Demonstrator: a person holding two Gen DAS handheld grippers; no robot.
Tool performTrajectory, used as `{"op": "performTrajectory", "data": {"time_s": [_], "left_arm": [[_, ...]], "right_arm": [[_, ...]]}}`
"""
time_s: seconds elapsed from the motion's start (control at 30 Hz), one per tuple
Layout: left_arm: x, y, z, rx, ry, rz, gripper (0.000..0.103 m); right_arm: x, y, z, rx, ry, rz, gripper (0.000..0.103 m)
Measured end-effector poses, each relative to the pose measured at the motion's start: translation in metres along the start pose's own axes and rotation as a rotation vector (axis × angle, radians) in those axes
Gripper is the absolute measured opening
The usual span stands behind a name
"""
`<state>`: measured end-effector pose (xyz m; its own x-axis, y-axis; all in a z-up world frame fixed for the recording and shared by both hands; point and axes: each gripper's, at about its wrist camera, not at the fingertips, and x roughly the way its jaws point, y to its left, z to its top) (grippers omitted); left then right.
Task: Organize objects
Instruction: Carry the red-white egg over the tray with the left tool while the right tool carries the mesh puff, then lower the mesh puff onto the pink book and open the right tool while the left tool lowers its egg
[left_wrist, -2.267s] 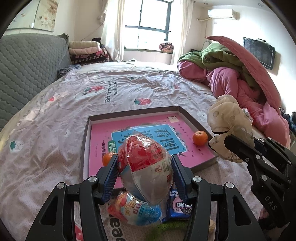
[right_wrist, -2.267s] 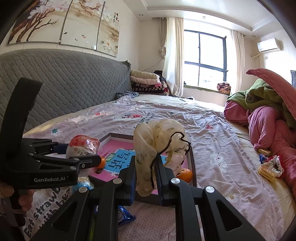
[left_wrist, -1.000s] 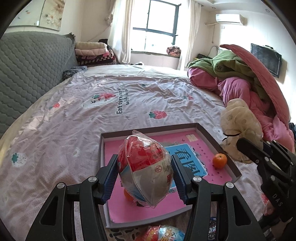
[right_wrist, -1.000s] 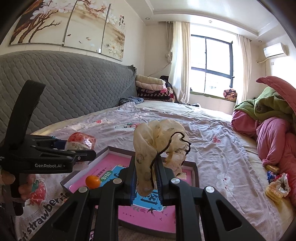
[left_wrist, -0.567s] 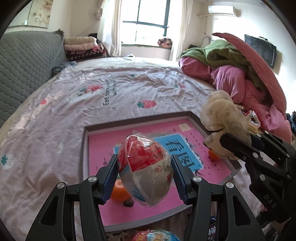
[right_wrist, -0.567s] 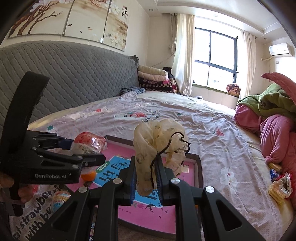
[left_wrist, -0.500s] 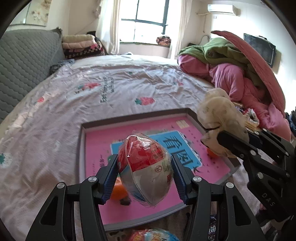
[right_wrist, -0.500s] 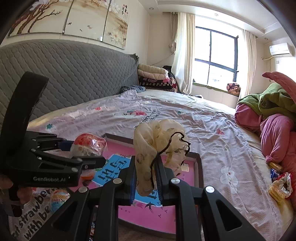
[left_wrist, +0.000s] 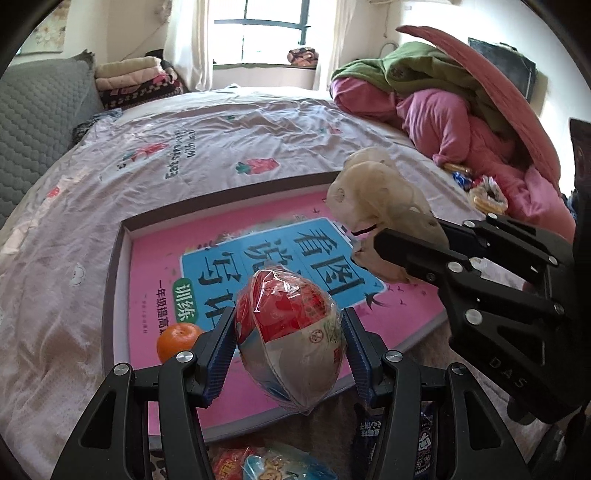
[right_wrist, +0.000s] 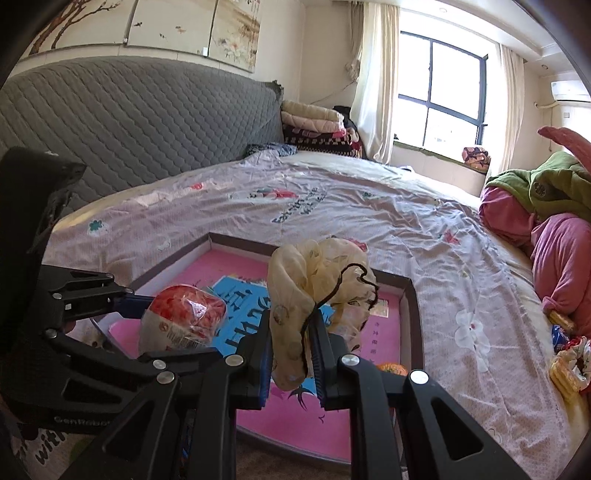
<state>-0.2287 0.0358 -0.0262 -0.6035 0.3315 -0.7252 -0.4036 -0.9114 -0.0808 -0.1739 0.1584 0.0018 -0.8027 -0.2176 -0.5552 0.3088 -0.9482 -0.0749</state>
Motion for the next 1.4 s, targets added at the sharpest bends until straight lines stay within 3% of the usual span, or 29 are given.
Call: {"op": "performTrajectory", "data": {"time_s": [0.73, 1.1, 1.4], "left_arm": [[0.013, -0.001, -0.008, 0.01, 0.021, 0.028, 0.057], [0.017, 0.002, -0.011, 0.009, 0.033, 0.033, 0.057], [0.017, 0.003, -0.011, -0.003, 0.039, 0.028, 0.057]], "right_arm": [[0.03, -0.004, -0.013, 0.031, 0.123, 0.057, 0.019], [0.031, -0.008, -0.015, 0.039, 0.143, 0.039, 0.037], [0.022, -0.011, -0.01, 0.04, 0.116, 0.025, 0.043]]}}
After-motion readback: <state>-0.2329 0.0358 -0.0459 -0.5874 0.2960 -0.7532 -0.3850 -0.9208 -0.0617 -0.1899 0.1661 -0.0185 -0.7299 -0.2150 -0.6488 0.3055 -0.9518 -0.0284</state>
